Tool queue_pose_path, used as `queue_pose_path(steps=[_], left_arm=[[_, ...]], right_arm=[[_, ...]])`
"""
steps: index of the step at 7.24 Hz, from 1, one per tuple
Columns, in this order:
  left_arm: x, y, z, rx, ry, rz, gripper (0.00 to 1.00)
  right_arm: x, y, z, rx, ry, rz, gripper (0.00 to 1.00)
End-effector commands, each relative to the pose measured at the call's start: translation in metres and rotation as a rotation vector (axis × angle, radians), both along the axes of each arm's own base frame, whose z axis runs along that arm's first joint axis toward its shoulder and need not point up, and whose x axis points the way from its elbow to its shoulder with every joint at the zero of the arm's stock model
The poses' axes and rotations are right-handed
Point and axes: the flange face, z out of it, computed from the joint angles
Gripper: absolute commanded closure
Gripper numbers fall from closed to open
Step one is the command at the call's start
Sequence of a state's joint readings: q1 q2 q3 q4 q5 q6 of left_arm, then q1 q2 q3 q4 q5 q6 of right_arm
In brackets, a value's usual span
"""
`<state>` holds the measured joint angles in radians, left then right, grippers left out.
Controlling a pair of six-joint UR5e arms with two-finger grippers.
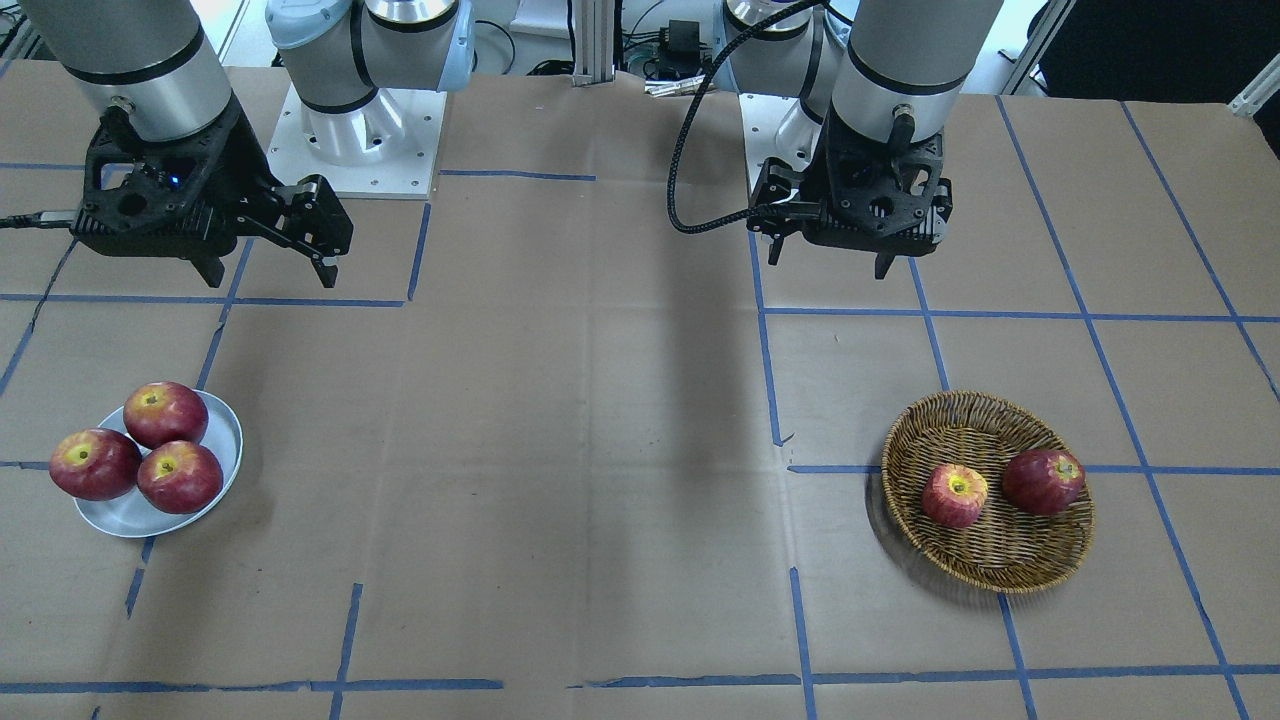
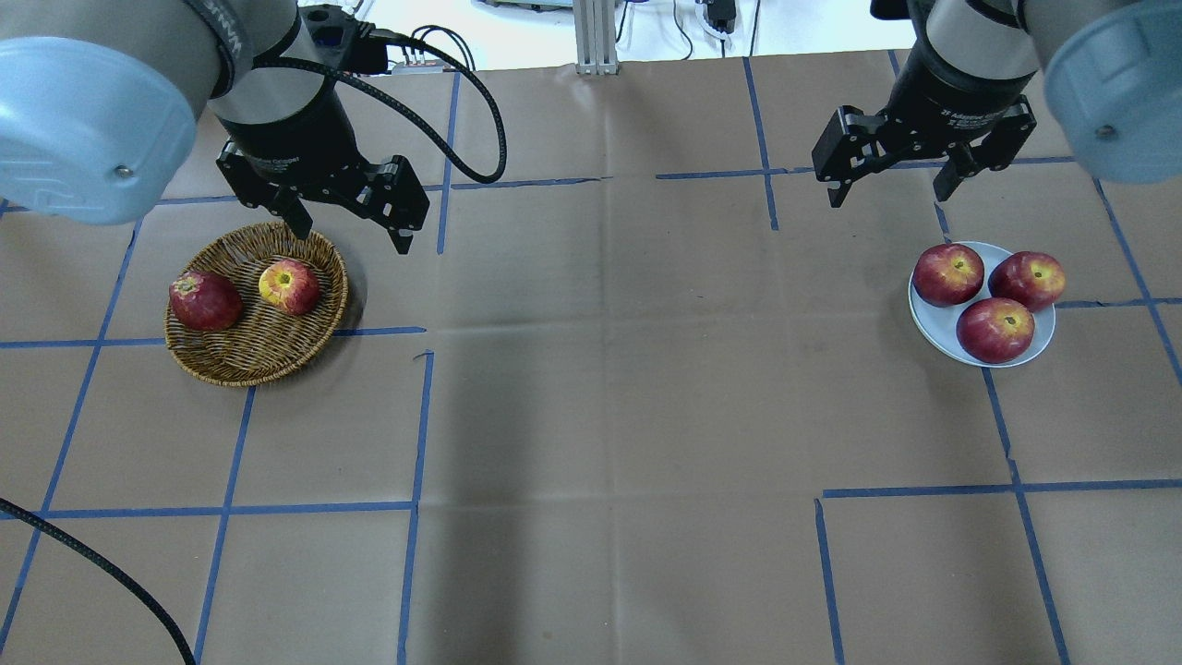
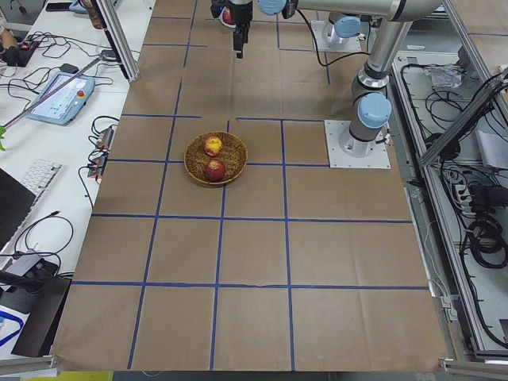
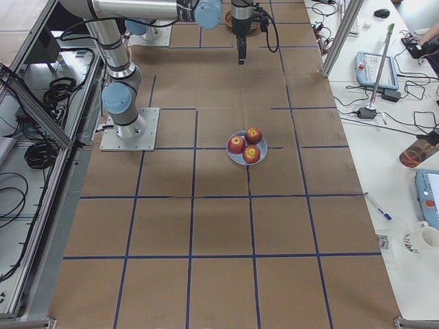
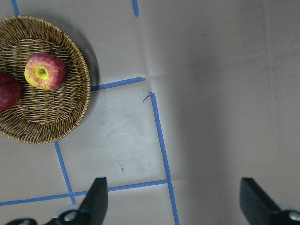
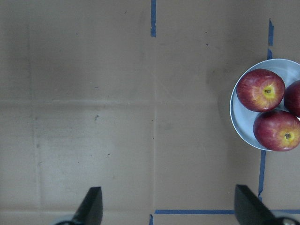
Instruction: Transfer apple from basket to plate
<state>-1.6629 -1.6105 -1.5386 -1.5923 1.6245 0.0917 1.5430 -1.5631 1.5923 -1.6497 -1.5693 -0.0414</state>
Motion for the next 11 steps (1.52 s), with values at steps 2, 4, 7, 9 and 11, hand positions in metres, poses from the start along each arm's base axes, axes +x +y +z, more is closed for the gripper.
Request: queue_pose_path(steps=[2, 4, 7, 9, 11], left_arm=[[0.0, -0.0001, -0.0001, 0.0, 0.0, 0.0, 0.01], [0.0, -0.0002, 0.0001, -0.001, 0.0, 0.0, 0.01], [0.0, -0.0002, 0.0001, -0.001, 0.0, 0.0, 0.01], [0.0007, -0.0006, 0.0008, -0.003, 0.0, 0.001, 0.01], [0.0007, -0.0008, -0.0009, 0.003, 0.0, -0.019, 0.01]], right_arm=[[-0.0007, -0.0001, -0.0001, 0.001, 0.0, -0.001, 0.0], [0.0001, 0.0001, -0.0001, 0.001, 0.0, 0.0, 0.0], [-0.0008, 0.0, -0.0002, 0.002, 0.001, -0.001, 0.0], [0.0001, 0.0002, -0.0002, 0.002, 0.0, 0.0, 0.0], [0.0001, 0.0001, -0.0001, 0.001, 0.0, -0.001, 0.0]])
